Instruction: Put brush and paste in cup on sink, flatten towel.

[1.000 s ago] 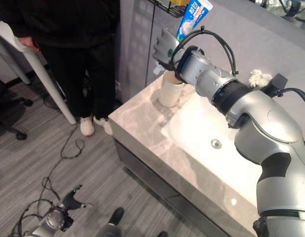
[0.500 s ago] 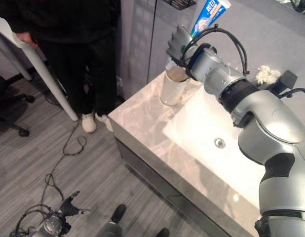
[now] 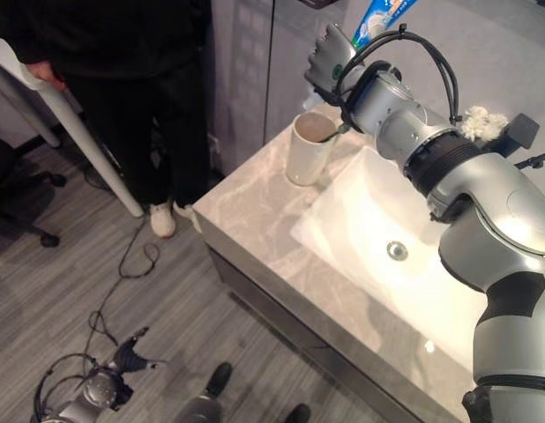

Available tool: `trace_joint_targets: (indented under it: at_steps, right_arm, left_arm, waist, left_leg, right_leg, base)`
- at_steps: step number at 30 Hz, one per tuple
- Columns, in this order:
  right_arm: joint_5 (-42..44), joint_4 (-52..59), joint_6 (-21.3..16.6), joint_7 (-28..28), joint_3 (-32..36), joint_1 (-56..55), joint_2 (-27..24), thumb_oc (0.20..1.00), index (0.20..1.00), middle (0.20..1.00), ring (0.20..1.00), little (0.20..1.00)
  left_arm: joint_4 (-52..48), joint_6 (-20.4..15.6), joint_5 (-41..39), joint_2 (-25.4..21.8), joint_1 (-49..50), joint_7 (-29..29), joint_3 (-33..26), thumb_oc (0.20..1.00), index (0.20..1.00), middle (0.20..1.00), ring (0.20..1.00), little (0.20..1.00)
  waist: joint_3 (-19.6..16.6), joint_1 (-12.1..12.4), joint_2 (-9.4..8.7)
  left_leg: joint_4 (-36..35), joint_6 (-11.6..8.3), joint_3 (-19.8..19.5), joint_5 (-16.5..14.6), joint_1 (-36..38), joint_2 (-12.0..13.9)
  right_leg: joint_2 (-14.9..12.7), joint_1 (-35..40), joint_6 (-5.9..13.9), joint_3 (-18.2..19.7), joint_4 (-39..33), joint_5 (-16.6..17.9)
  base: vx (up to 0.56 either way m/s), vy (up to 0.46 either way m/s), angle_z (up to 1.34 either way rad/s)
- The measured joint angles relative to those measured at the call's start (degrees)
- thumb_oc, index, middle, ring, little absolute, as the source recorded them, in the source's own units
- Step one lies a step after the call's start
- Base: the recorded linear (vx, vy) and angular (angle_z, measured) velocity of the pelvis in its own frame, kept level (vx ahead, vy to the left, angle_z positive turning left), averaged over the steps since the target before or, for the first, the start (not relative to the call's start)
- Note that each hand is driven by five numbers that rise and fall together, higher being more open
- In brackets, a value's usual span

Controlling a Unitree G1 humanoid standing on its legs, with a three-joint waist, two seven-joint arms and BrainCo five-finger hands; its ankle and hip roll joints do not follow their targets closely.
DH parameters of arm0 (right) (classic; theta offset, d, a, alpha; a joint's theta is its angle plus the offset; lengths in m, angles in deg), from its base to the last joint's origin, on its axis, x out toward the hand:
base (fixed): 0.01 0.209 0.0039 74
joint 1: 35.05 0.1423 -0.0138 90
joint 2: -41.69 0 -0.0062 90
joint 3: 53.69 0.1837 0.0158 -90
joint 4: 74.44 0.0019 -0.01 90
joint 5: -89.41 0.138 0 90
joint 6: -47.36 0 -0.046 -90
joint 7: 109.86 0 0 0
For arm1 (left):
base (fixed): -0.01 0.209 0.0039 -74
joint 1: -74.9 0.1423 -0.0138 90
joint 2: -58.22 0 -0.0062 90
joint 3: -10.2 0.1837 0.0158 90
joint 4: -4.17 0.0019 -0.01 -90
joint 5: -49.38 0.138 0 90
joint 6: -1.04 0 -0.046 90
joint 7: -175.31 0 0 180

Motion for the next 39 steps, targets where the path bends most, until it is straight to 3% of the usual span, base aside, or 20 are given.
trace_joint_targets:
  at_steps: [6,23,39]
  right_arm:
    - [-0.6,5.41,-0.01,0.11,-0.81,0.06,-1.03,0.2,0.2,0.2,0.2,0.2]
    - [-2.81,-2.77,0.01,0.18,-1.45,-0.12,-1.0,0.2,0.2,0.2,0.2,0.2]
    - [-4.52,1.84,0.09,0.95,-1.39,-0.38,0.89,0.2,0.2,0.2,0.2,0.2]
  left_arm:
    - [-1.8,0.0,0.03,0.0,0.65,0.0,0.02,1.0,1.0,1.0,1.0,1.0]
    - [2.24,0.07,0.05,0.14,-0.2,-0.11,0.17,1.0,1.0,1.0,1.0,1.0]
    - [5.36,1.56,0.08,1.61,-3.28,-1.82,1.75,1.0,1.0,1.0,1.0,1.0]
  waist:
    - [0.0,-0.01,-0.01]
    - [0.3,-0.65,-0.58]
    - [0.4,-2.23,-0.8]
  left_leg:
    - [0.0,0.0,-0.08,0.01,-0.87,0.09]
    - [0.0,0.0,-0.1,0.01,-0.86,0.1]
    - [0.0,0.0,0.33,0.0,0.13,0.26]
  right_leg:
    - [0.14,-0.83,-0.03,-0.03,0.01,0.04]
    - [0.37,-0.79,-0.03,-0.06,0.01,0.04]
    - [0.88,-0.13,-0.16,0.56,0.02,0.22]
  base:
    - [0.0,0.0,0.0]
    - [0.0,0.0,0.0]
    - [0.0,0.0,-0.01]
